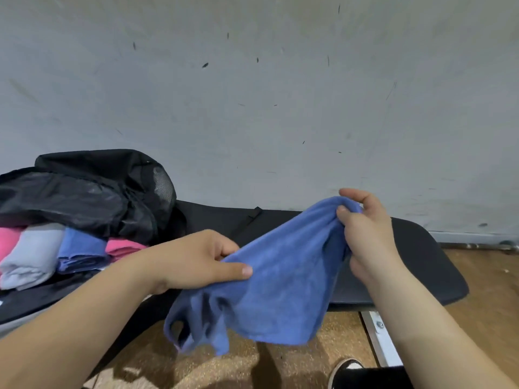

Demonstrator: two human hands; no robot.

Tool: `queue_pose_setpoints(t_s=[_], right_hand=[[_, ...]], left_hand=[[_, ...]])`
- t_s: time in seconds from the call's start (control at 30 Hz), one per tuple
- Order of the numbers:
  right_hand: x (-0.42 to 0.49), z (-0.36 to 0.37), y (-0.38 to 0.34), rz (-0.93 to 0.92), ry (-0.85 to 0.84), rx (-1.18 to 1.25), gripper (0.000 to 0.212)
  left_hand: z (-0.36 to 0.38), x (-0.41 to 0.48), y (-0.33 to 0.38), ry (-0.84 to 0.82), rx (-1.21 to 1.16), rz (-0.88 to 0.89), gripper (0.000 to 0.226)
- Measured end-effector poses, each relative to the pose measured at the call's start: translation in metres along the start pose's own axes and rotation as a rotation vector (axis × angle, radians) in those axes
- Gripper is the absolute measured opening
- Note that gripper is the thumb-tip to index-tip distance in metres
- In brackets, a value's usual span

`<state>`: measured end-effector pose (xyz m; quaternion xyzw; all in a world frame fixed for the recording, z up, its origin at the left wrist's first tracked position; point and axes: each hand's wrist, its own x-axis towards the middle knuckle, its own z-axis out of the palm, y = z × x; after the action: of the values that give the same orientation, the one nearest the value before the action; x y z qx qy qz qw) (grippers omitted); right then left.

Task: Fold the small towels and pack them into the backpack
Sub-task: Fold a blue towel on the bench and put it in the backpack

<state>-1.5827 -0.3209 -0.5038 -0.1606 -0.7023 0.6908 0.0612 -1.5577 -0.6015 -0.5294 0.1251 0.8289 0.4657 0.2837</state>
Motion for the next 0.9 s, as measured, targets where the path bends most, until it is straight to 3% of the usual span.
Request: queue_pose_setpoints(t_s=[0.07,0.2,0.3,0.47,0.63,0.77,0.9], right_hand=[[0.011,-0.003,0.002,0.002,-0.008,-0.096,0.048],[0.022,0.006,0.008,0.019,-0.109,-0.244,0.061],[0.017,0.020,0.008,0.010,-0.286,-0.231,0.048],[0.004,0.036,0.021,-0.054,-0.727,-0.239,0.018],[0.002,0.034,0.015,-0.089,-0.584,-0.350,0.017],[0.008,0.026,0.013,-0.066,-0.390,-0.353,0.024],[0.030,0.011,0.012,-0.070,-0.131,-0.249,0.025]], left_hand=[[-0.006,0.005,-0.003,0.000,-0.040,0.002,0.032],[-0.006,0.020,-0.002,0.222,-0.064,0.044,0.026],[0.006,0.031,0.012,0.296,-0.010,0.090,0.017],[0.024,0.043,0.037,0.424,-0.016,0.188,0.019],[0.023,0.049,0.034,0.418,-0.021,0.148,0.005],[0.018,0.052,0.018,0.241,-0.085,0.084,0.021],[0.010,0.047,0.005,0.098,0.021,0.006,0.041]])
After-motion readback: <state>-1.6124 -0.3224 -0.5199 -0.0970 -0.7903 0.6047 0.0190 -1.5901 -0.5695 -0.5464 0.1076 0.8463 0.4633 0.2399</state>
